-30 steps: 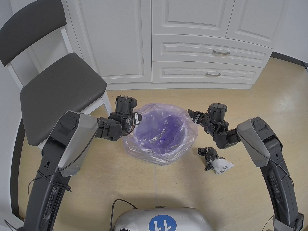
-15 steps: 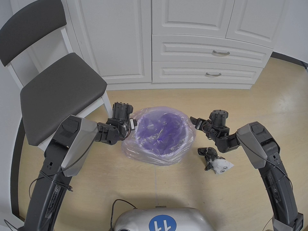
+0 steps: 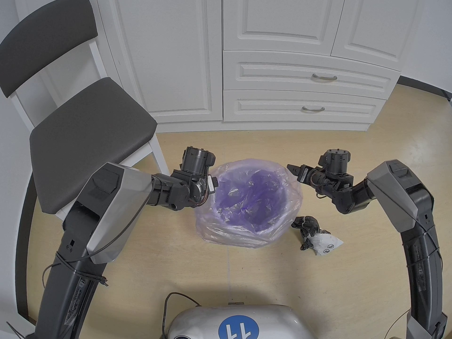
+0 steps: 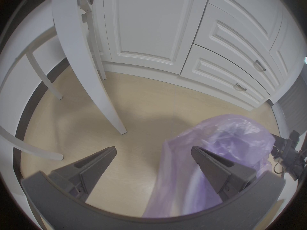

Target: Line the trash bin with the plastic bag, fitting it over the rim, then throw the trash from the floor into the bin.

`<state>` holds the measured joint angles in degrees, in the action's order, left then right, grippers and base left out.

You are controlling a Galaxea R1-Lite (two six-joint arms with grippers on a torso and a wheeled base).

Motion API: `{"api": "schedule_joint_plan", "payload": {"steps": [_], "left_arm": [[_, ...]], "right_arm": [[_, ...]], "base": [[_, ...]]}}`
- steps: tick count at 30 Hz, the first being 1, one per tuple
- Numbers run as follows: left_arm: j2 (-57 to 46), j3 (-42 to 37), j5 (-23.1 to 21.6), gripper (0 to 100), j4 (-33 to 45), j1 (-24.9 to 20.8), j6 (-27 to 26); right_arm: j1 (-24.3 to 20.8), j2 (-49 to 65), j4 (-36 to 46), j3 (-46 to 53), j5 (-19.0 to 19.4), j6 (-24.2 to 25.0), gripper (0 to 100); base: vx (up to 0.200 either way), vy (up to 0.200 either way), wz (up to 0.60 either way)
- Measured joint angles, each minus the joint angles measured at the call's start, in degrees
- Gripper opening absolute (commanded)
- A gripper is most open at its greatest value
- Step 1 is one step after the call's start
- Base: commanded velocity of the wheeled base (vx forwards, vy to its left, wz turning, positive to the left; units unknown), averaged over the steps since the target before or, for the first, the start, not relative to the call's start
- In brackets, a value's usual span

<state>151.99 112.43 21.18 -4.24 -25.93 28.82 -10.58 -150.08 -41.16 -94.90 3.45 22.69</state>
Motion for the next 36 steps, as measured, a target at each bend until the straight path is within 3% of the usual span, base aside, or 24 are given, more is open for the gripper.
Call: {"api": "schedule_joint_plan", "payload": {"steps": [4,14,24,29,36], "left_arm": [[-1.0,-0.6,0.0,100,0.0,0.8,0.3],[-2.2,-4.5,0.0,100,-0.5,2.1,0.7],[-4.6,-9.8,-0.2,100,-0.8,1.6,0.5],[-5.6,-10.9,-0.4,100,-0.8,1.5,0.5],[-6.3,-11.4,-0.4,100,-1.2,0.9,0.9]], "right_arm": [[0.0,3.7,2.2,4.3,0.6,-1.3,100],[-1.0,13.4,10.8,17.1,2.5,-14.8,100],[1.0,13.5,15.9,19.4,3.9,-23.1,100],[2.7,10.1,17.4,17.3,5.3,-24.0,100],[3.8,3.5,17.4,11.6,5.7,-20.2,100]], "base": [[0.0,0.0,0.0],[0.0,0.0,0.0],[0.0,0.0,0.0],[0.0,0.0,0.0],[0.0,0.0,0.0]]}}
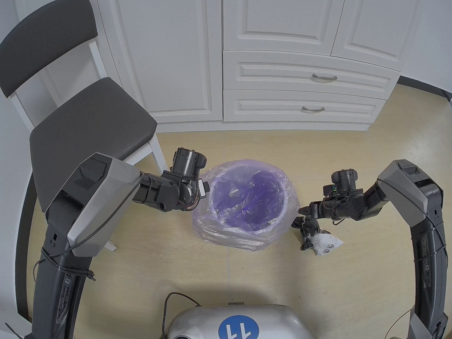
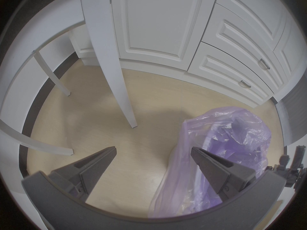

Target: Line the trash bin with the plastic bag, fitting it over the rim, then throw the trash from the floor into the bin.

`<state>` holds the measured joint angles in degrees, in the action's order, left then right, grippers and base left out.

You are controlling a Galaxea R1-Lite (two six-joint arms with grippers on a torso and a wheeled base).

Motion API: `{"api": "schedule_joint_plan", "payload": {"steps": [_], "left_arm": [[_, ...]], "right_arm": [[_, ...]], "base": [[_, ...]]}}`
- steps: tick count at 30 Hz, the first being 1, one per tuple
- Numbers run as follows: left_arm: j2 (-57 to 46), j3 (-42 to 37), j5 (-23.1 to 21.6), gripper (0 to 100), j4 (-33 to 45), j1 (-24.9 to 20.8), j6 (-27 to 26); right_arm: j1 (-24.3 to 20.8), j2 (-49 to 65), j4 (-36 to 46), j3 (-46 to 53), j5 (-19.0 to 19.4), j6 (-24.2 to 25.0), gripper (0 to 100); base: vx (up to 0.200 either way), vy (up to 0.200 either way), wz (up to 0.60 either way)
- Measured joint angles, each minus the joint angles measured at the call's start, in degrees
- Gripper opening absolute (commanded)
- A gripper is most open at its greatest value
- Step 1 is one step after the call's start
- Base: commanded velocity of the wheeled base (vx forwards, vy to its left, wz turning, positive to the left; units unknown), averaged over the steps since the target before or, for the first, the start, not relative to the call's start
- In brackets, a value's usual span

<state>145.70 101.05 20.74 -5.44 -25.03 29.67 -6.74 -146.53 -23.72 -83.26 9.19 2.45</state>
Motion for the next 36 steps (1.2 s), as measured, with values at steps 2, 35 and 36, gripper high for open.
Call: {"api": "schedule_joint_plan", "payload": {"steps": [2,35,36], "left_arm": [[-0.1,-0.1,0.0,100,-0.1,-0.3,0.2],[-4.3,-4.0,0.0,100,-0.8,-0.5,0.3],[-4.3,-4.0,0.0,100,-1.2,-0.5,0.3]], "right_arm": [[0.1,-1.4,0.0,-0.9,0.0,0.1,100],[-2.9,7.8,-0.4,9.0,9.2,-3.6,100],[-2.9,6.7,-0.4,7.7,8.5,-2.6,100]], "base": [[0.0,0.0,0.0],[0.0,0.0,0.0],[0.0,0.0,0.0]]}}
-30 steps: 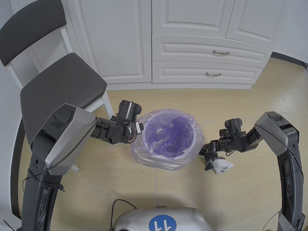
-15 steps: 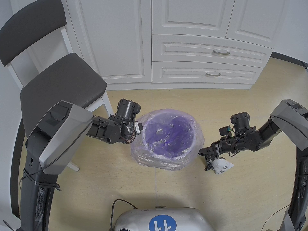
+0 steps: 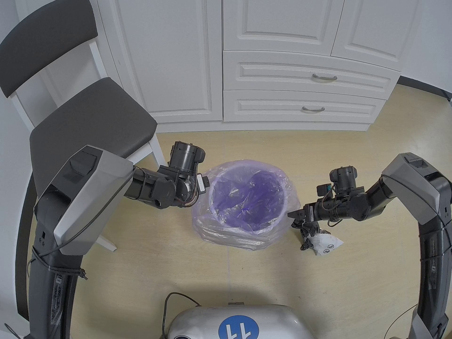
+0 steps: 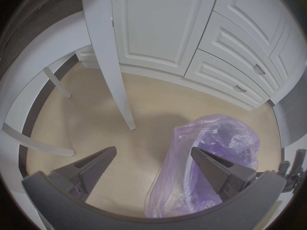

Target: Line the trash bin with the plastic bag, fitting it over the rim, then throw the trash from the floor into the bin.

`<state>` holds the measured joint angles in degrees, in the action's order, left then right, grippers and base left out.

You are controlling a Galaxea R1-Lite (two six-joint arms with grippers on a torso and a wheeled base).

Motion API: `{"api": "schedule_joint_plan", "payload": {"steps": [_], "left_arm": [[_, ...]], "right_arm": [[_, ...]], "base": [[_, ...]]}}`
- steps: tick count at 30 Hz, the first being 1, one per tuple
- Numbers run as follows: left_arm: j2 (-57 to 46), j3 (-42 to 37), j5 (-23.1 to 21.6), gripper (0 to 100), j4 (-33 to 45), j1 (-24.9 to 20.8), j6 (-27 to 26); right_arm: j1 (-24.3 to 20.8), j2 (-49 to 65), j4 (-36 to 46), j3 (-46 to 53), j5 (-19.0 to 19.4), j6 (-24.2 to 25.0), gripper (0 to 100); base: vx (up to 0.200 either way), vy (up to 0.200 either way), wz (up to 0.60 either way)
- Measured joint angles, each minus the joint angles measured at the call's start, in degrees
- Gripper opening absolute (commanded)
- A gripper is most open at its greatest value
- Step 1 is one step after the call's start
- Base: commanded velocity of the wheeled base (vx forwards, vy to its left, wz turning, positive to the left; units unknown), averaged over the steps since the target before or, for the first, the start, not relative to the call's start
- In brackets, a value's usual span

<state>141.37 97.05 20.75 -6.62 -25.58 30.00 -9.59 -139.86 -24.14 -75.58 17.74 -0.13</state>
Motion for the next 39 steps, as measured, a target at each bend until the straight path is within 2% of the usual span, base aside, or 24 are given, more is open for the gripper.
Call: {"api": "schedule_joint_plan", "payload": {"steps": [6,10,13,18,23,26,35,39], "left_arm": [[0.0,-0.2,0.0,100,-2.0,0.0,-0.1],[0.2,0.0,-0.2,100,-2.5,-0.1,-0.3],[0.5,0.1,-1.0,100,-3.4,-0.3,-0.9],[0.7,0.2,-4.1,100,-5.1,-0.8,-3.7],[1.3,0.3,-5.2,100,-7.6,-1.1,-8.8],[2.4,1.5,-5.4,100,-9.4,-1.1,-10.0],[9.6,12.7,-5.6,100,-9.8,0.3,-12.6],[13.9,16.3,-8.4,100,-11.0,1.7,-13.7]], "right_arm": [[0.7,-6.0,0.1,-7.3,-2.4,4.7,100],[0.6,-9.6,0.1,-12.5,-2.9,11.3,100],[-0.1,-11.9,0.1,-15.7,-3.4,14.5,100],[-1.2,-15.4,0.6,-19.1,-4.0,15.1,100],[-2.0,-17.6,1.6,-20.8,-5.0,15.0,100],[-2.2,-18.5,2.1,-21.3,-5.2,15.1,100],[-2.3,-19.4,2.2,-21.7,-5.7,15.4,100],[-2.1,-19.5,1.9,-21.6,-6.7,15.6,100]], "base": [[0.0,0.0,0.0],[0.0,0.0,0.0],[0.0,0.0,0.0],[0.0,0.0,0.0],[0.0,0.0,0.0],[0.0,0.0,0.0],[0.0,0.0,0.0],[0.0,0.0,0.0]]}}
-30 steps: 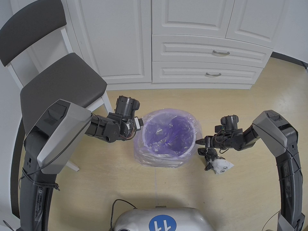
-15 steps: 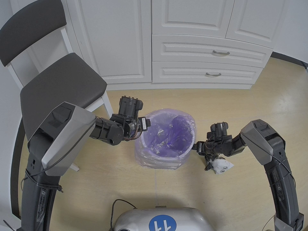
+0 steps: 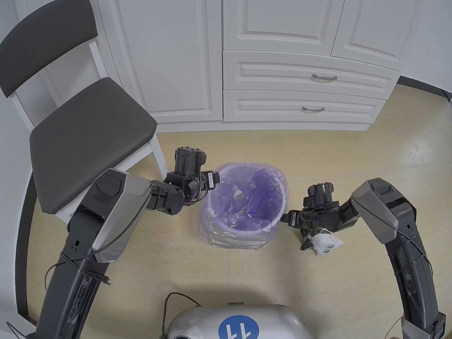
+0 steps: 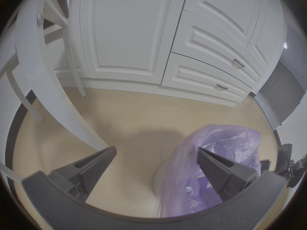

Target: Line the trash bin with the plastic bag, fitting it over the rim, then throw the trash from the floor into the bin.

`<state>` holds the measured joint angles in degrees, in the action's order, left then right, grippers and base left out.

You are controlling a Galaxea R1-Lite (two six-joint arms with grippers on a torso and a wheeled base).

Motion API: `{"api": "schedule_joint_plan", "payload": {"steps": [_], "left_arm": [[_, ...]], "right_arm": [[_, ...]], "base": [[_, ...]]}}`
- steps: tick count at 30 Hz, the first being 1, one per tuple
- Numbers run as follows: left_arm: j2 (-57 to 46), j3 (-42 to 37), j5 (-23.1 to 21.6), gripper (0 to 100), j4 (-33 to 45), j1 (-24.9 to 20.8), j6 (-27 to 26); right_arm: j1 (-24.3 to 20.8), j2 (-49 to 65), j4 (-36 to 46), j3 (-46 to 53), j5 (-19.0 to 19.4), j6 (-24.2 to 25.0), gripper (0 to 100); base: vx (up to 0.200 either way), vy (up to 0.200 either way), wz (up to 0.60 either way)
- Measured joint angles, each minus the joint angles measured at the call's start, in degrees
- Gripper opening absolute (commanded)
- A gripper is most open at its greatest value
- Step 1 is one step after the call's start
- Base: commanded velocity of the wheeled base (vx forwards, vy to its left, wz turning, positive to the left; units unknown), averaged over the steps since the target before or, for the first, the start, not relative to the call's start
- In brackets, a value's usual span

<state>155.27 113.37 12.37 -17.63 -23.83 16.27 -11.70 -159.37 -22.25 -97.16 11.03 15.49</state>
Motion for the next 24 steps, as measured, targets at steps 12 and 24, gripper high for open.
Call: {"api": "schedule_joint_plan", "payload": {"steps": [12,24], "left_arm": [[4.5,1.3,-1.1,100,-8.5,2.8,2.3],[1.2,0.1,-1.2,100,-5.4,1.2,6.0]], "right_arm": [[0.1,0.0,0.1,0.2,-0.3,0.0,100],[0.1,-0.1,0.2,0.0,-0.3,0.1,100]], "base": [[0.0,0.0,0.0],[0.0,0.0,0.0]]}}
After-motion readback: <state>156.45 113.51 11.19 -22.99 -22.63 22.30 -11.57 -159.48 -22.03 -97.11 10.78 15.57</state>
